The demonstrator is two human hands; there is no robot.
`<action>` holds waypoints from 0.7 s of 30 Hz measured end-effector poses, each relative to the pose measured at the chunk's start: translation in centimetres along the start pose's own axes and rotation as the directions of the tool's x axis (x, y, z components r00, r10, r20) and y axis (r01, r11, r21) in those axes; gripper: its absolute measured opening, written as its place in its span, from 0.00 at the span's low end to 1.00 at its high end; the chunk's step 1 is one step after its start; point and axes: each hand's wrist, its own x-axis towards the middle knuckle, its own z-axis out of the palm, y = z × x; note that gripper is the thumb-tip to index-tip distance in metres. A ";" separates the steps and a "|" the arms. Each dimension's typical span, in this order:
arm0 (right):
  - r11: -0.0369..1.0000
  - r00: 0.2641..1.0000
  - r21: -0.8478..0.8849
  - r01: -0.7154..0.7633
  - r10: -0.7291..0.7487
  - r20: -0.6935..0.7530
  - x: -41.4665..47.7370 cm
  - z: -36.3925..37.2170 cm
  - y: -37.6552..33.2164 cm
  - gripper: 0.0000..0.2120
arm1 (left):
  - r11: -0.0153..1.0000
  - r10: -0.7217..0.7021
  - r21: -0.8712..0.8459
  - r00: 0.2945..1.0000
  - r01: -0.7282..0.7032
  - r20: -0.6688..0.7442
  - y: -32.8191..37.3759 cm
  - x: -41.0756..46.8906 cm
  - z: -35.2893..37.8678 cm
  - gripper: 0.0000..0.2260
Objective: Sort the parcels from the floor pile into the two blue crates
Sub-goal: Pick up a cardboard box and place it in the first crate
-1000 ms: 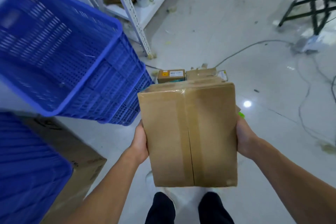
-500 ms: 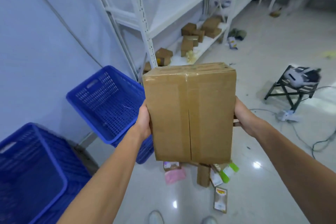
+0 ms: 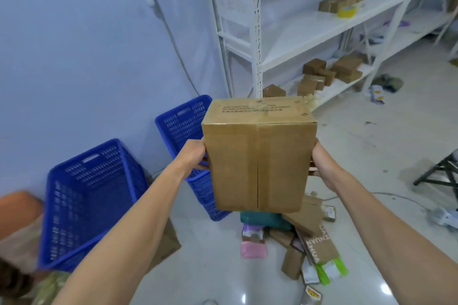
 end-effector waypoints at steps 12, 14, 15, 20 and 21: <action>0.988 0.970 0.152 0.001 -0.038 0.240 -0.8 15.0 -3.1 0.19 | 0.954 -0.048 -0.300 0.986 -0.001 -0.157 -7.2 -6.1 -13.0 0.25; 0.994 0.955 0.106 0.001 -0.033 0.295 -1.2 17.6 -4.1 0.23 | 0.948 -0.093 -0.316 0.980 0.033 -0.175 -8.5 -7.9 -15.4 0.31; 0.997 0.946 0.079 0.014 -0.039 0.322 -1.4 19.0 -4.4 0.25 | 0.940 -0.121 -0.335 0.978 0.059 -0.167 -9.5 -8.6 -16.8 0.32; 0.997 0.908 -0.009 0.073 -0.063 0.414 -4.5 26.3 -5.9 0.27 | 0.879 -0.258 -0.443 0.958 0.180 -0.124 -15.3 -13.2 -23.1 0.38; 0.996 0.901 -0.025 0.086 -0.067 0.428 -5.3 27.8 -6.0 0.26 | 0.863 -0.263 -0.475 0.956 0.173 -0.130 -16.4 -14.1 -24.1 0.38</action>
